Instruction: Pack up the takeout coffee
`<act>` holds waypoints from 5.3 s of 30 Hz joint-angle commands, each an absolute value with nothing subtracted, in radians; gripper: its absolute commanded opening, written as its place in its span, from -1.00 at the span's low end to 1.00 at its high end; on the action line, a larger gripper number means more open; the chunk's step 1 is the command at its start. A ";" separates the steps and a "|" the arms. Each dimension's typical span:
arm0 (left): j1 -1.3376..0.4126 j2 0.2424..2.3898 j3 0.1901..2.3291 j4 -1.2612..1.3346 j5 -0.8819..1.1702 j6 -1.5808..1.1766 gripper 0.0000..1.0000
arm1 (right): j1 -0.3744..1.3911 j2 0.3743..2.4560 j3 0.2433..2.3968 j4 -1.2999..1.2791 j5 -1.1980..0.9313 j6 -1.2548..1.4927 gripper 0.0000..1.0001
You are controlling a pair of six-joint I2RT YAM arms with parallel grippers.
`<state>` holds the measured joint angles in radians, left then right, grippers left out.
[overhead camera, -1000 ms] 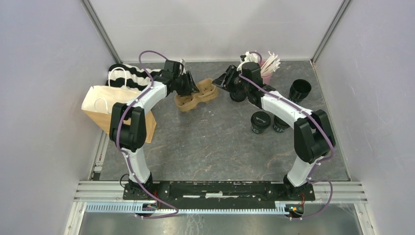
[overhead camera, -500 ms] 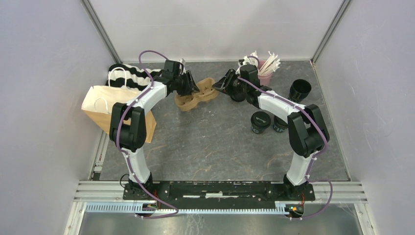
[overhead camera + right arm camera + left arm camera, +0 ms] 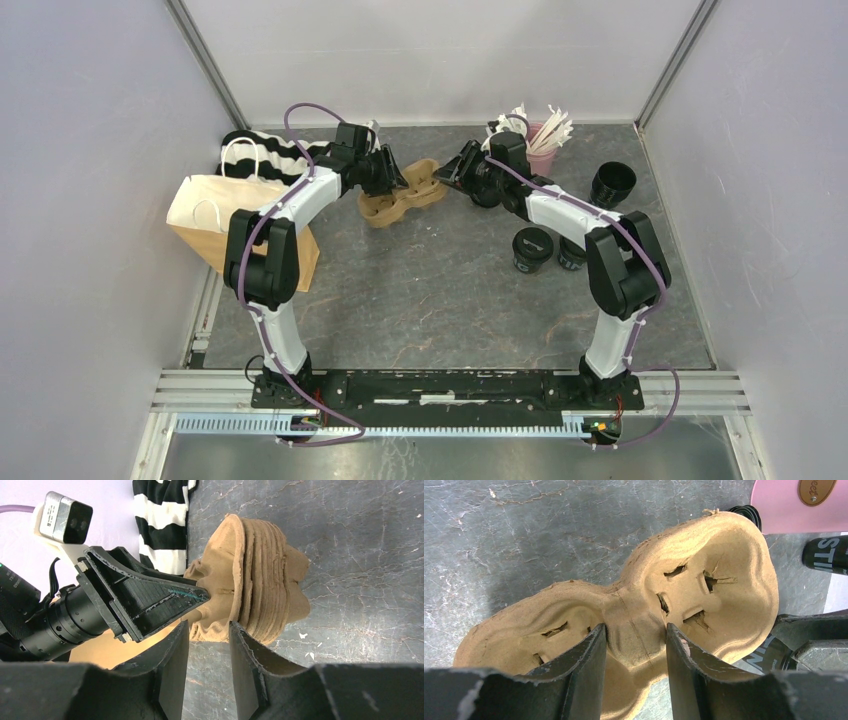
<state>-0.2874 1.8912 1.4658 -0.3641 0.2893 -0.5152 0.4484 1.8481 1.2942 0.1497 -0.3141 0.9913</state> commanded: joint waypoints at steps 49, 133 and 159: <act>-0.324 1.816 1.626 -0.445 0.251 -0.430 -0.11 | 0.466 1.905 1.452 0.166 -0.279 0.946 -1.00; -0.472 1.121 1.003 0.240 0.421 -1.207 0.76 | 0.373 0.904 1.121 -0.149 -0.034 0.840 -1.00; -0.442 1.037 0.984 0.212 0.420 -1.180 0.11 | 0.374 0.908 1.083 -0.132 -0.052 0.901 -1.00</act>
